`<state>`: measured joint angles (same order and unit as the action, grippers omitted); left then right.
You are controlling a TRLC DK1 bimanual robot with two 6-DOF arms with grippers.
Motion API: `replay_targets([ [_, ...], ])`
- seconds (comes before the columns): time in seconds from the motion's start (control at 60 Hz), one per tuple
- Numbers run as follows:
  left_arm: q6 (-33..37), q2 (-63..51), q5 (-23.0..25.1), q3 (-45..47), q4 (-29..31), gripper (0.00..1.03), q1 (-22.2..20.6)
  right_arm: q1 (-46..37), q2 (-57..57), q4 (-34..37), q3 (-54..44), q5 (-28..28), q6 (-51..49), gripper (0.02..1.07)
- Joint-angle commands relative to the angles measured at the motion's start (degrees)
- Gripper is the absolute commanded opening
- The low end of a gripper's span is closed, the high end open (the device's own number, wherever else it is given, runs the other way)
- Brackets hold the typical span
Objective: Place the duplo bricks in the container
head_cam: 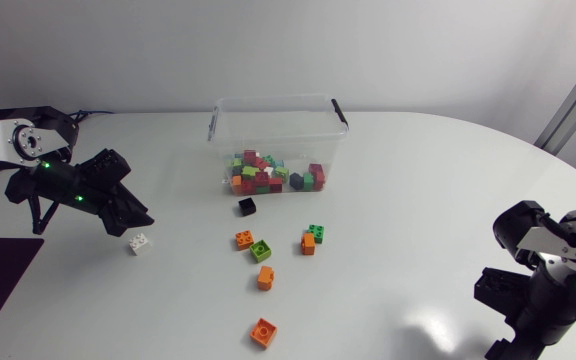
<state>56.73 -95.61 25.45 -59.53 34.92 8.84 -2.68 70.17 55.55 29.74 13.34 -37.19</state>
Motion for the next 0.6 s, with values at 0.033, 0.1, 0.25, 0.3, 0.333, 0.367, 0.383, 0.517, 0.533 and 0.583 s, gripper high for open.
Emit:
replay_targets([
  [0.033, 1.5, -2.3, -1.7, -0.5, 0.7, 0.80, 0.0, 0.2, 1.5, -1.8, -2.3, 1.2, -3.8, 0.93],
  [0.1, 1.3, -2.4, -2.2, -0.1, 0.7, 0.87, -0.1, -0.4, 1.5, -2.1, -3.1, 1.3, -5.4, 0.93],
  [0.25, 1.1, -2.6, -5.2, 0.7, 0.6, 0.95, -1.1, -4.0, 1.9, -5.2, -4.7, 1.5, -10.5, 0.93],
  [0.3, 0.9, -2.6, -6.2, 0.9, 0.5, 0.95, -1.4, -5.1, 2.2, -5.8, -4.7, 1.5, -11.8, 0.93],
  [0.333, 0.8, -2.6, -7.0, 1.1, 0.2, 0.97, -1.6, -6.6, 2.6, -7.0, -5.0, 1.5, -13.7, 0.90],
  [0.367, 0.7, -2.6, -7.3, 1.1, 0.2, 0.97, -1.7, -7.3, 3.0, -8.1, -5.3, 1.5, -14.8, 0.85],
  [0.383, 0.7, -2.6, -7.6, 1.1, 0.2, 0.97, -1.7, -7.8, 3.3, -8.7, -5.6, 1.5, -15.5, 0.83],
  [0.517, -0.6, -3.7, -11.5, 1.8, -0.3, 0.98, -2.1, -10.4, 6.0, -12.3, -7.0, 0.7, -18.7, 0.53],
  [0.533, -0.6, -3.7, -12.1, 2.0, -0.3, 0.98, -2.2, -10.7, 6.1, -12.4, -7.1, 0.5, -19.1, 0.50],
  [0.583, -0.6, -3.9, -13.4, 2.6, -0.6, 0.98, -2.3, -10.8, 6.1, -12.7, -7.0, -0.9, -19.5, 0.41],
])
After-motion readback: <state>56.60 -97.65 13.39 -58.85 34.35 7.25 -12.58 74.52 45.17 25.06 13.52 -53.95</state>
